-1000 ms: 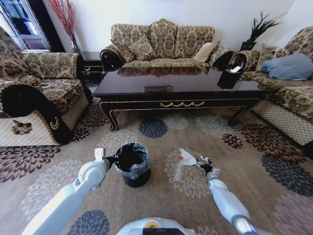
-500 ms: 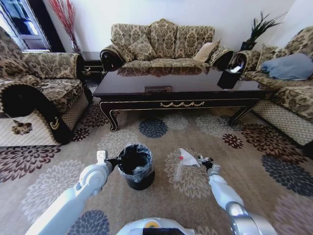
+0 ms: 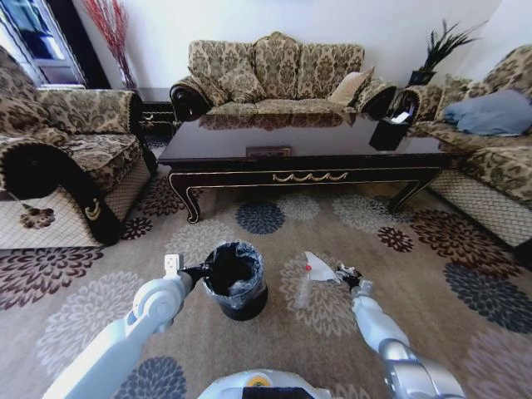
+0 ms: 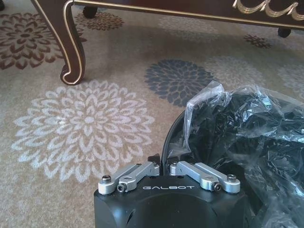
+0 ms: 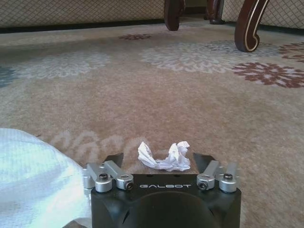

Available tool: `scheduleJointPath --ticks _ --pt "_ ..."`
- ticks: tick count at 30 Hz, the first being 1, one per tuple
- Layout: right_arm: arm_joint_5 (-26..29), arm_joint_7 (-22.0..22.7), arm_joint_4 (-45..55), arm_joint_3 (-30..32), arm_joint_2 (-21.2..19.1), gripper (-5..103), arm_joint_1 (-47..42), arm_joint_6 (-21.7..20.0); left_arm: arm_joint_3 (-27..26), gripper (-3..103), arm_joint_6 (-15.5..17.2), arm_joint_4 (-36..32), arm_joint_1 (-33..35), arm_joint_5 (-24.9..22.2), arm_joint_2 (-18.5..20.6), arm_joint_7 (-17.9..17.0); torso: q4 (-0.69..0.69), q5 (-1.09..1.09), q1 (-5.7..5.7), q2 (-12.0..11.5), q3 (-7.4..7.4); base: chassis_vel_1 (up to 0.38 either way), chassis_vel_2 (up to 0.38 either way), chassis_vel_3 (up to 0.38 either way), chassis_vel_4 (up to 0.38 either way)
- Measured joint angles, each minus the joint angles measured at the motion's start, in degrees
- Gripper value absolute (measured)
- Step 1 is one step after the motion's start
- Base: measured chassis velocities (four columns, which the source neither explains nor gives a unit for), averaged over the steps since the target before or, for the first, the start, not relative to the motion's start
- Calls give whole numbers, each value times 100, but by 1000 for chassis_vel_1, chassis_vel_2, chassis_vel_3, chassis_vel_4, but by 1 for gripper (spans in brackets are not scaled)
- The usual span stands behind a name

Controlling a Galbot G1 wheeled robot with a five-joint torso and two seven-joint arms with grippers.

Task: Move to the front of the table and pick up the trash from the floor, then place it into the trash bin.

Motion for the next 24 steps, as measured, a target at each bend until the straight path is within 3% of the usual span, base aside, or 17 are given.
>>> scheduleJointPath --ticks 4,7,13,15,20,24 --pt "-1 -1 -16 24 -11 68 -11 0 0 4 0 -76 32 2 -11 -6 0 0 0 0 0 0 0 0 0" --pt "-2 -2 -16 41 -12 62 -16 -4 -17 4 0 -103 82 18 -27 -5 0 0 0 0 0 0 0 0 0" --pt "-4 -6 -43 50 -29 35 0 -47 -73 4 0 -134 156 58 -72 8 0 0 0 0 0 0 0 0 0" --pt "-9 -6 -43 51 -28 35 4 -52 -86 4 -1 -135 171 65 -78 22 0 0 0 0 0 0 0 0 0" --pt "-50 -5 -49 83 -2 9 26 -70 -117 4 -1 -135 200 90 -88 56 1 0 0 0 0 0 0 0 0" --pt "-66 -2 -36 104 9 2 22 -70 -118 4 -4 -121 199 91 -89 76 0 0 0 0 0 0 0 0 0"
